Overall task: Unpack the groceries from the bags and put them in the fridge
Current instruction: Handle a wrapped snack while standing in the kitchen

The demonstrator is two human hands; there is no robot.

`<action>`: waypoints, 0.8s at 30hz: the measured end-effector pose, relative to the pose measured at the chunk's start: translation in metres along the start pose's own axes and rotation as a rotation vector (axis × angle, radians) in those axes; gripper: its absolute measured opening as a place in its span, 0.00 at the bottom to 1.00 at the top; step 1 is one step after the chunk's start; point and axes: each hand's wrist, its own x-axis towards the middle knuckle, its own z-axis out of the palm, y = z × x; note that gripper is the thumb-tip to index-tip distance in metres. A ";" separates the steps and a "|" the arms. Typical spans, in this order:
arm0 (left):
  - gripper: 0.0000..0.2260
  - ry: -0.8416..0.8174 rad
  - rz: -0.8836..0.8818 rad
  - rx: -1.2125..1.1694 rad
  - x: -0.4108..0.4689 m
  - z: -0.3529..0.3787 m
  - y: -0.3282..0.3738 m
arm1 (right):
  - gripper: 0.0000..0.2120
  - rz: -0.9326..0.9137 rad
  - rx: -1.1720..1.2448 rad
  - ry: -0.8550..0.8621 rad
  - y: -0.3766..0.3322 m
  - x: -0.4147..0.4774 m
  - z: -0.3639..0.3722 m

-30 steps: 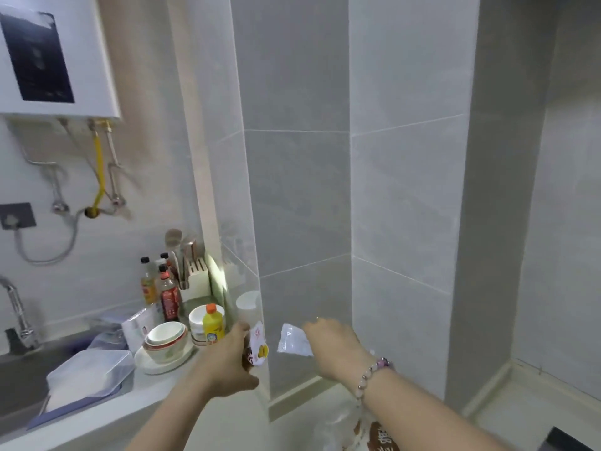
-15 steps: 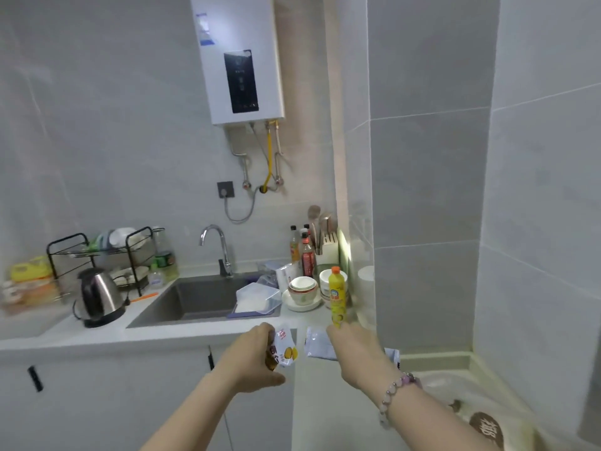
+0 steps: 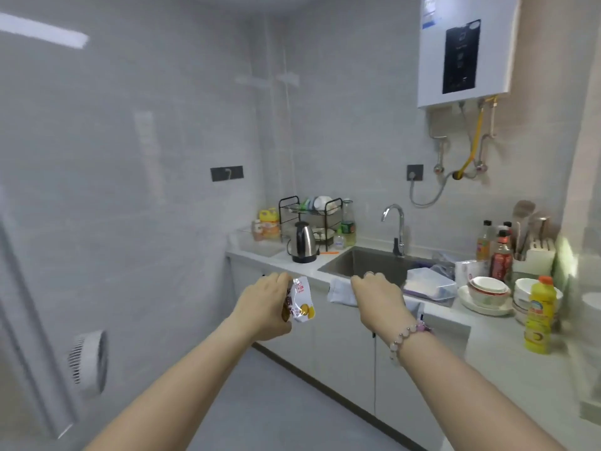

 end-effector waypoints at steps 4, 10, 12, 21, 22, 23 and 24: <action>0.21 0.014 -0.145 0.028 -0.048 -0.019 -0.058 | 0.18 -0.157 0.063 0.018 -0.085 0.006 -0.010; 0.22 0.043 -0.247 0.009 -0.113 -0.049 -0.129 | 0.16 -0.320 0.110 0.076 -0.196 -0.002 -0.030; 0.24 0.061 -0.281 -0.022 -0.134 -0.072 -0.155 | 0.15 -0.360 0.122 0.115 -0.231 -0.006 -0.047; 0.26 0.120 -0.413 0.039 -0.228 -0.173 -0.272 | 0.18 -0.574 0.090 0.318 -0.377 -0.021 -0.125; 0.26 0.133 -0.449 0.039 -0.236 -0.186 -0.286 | 0.18 -0.581 0.102 0.333 -0.392 -0.021 -0.133; 0.26 0.145 -0.478 0.048 -0.245 -0.198 -0.299 | 0.18 -0.590 0.111 0.345 -0.407 -0.023 -0.141; 0.27 0.143 -0.496 0.068 -0.254 -0.208 -0.312 | 0.18 -0.602 0.114 0.357 -0.421 -0.024 -0.148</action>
